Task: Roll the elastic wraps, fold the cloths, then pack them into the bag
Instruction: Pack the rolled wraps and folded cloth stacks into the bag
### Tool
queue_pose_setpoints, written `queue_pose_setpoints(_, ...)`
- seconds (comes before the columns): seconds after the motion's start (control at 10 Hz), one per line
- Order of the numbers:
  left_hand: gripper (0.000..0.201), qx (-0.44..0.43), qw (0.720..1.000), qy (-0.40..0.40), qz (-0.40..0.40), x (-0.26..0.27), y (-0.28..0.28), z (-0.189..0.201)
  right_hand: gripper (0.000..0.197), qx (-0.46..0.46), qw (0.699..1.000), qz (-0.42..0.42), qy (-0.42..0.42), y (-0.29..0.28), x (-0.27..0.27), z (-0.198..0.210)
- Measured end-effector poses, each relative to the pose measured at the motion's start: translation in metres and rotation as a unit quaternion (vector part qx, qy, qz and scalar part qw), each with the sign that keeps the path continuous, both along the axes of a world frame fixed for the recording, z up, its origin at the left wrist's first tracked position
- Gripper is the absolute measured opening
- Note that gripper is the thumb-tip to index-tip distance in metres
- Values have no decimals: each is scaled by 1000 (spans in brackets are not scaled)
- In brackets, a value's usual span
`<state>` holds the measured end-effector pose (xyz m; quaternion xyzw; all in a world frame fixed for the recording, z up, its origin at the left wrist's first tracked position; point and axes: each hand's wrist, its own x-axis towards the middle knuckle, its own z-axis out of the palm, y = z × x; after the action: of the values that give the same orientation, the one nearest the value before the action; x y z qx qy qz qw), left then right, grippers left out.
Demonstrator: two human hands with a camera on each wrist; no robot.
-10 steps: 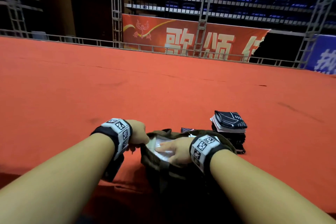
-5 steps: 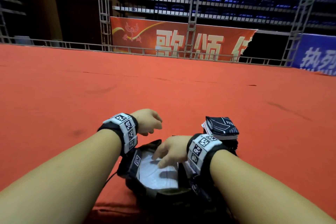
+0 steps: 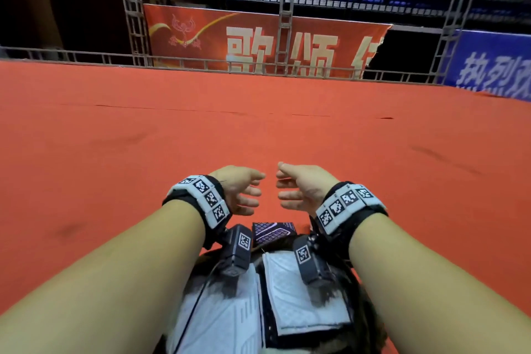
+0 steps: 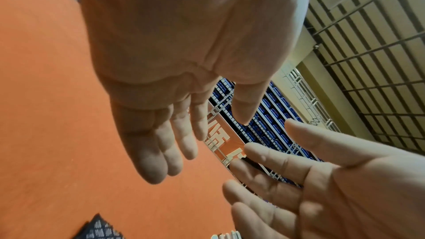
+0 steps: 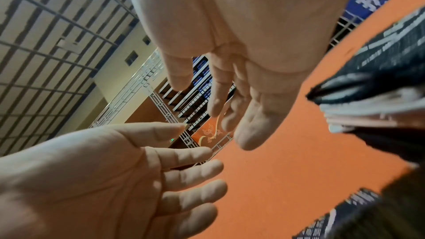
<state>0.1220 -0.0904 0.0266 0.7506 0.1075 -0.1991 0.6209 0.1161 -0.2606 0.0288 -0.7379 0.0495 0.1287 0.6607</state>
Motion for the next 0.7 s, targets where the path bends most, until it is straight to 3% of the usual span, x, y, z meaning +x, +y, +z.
queue_pose_setpoints(0.2, 40, -27, 996, 74, 33, 23, -4, -42, 51, 29, 994, -80, 67, 7, 38, -56)
queue_pose_setpoints(0.3, 46, -66, 989, 120, 47, 28, -4, -58, 59, 12, 992, -80, 93, 7, 47, -76)
queue_pose_setpoints(0.5, 52, -103, 974, 193, 62, 34, 2, -82, 31, -9, 990, -93, 105, -6, 55, -103)
queue_pose_setpoints(0.7, 42, -148, 961, 211, 96, 25, 1, -81, 23, -43, 991, -73, 105, -13, 65, -129)
